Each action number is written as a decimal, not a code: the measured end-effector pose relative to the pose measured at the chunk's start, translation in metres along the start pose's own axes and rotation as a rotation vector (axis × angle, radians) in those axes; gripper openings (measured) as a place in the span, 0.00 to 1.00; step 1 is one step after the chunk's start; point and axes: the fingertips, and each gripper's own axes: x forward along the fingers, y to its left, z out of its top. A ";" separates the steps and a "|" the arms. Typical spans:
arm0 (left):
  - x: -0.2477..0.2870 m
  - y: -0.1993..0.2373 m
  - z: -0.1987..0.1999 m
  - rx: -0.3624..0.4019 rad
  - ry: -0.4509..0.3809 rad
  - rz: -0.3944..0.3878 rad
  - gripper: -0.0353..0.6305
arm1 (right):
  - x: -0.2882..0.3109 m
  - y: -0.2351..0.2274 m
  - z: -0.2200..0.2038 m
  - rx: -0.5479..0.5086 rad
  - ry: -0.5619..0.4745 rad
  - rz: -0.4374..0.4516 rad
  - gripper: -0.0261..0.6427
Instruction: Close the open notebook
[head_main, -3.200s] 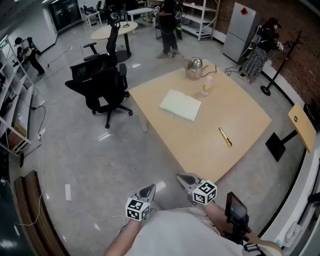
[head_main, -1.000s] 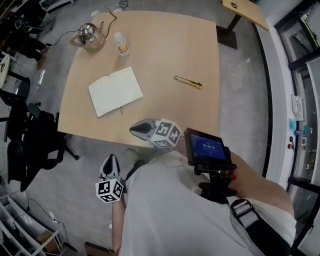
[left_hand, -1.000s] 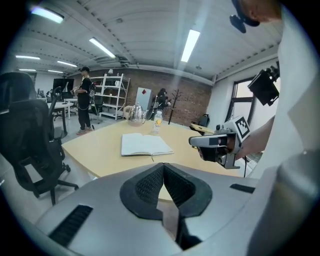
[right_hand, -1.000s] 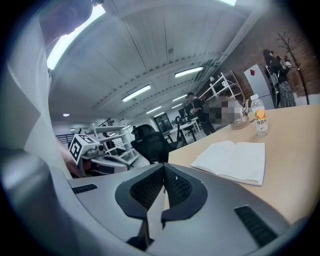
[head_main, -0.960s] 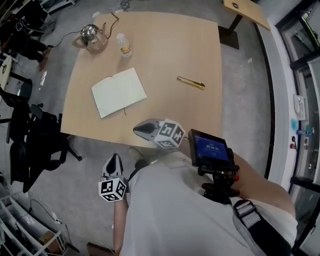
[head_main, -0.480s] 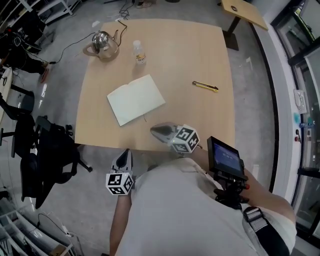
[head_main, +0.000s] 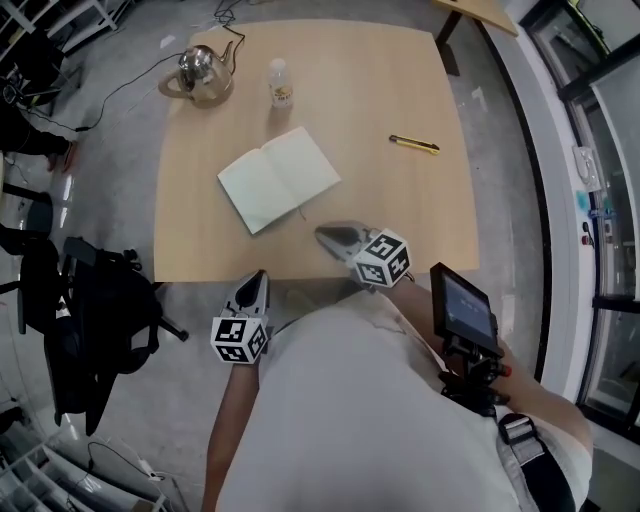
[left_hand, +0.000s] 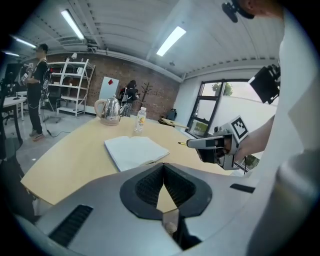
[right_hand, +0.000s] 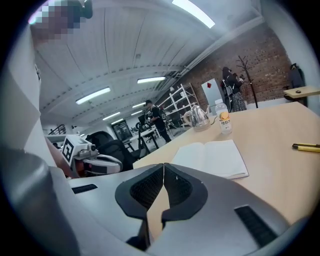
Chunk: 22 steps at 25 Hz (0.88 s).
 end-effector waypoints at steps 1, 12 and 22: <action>0.001 0.001 0.001 0.002 0.001 -0.008 0.06 | 0.001 -0.002 0.000 -0.008 0.005 -0.012 0.06; 0.010 -0.011 0.011 -0.024 -0.001 0.023 0.06 | 0.029 -0.010 -0.010 -0.288 0.204 0.028 0.06; -0.019 0.005 0.007 -0.087 -0.028 0.209 0.06 | 0.086 -0.014 -0.040 -0.653 0.451 0.151 0.07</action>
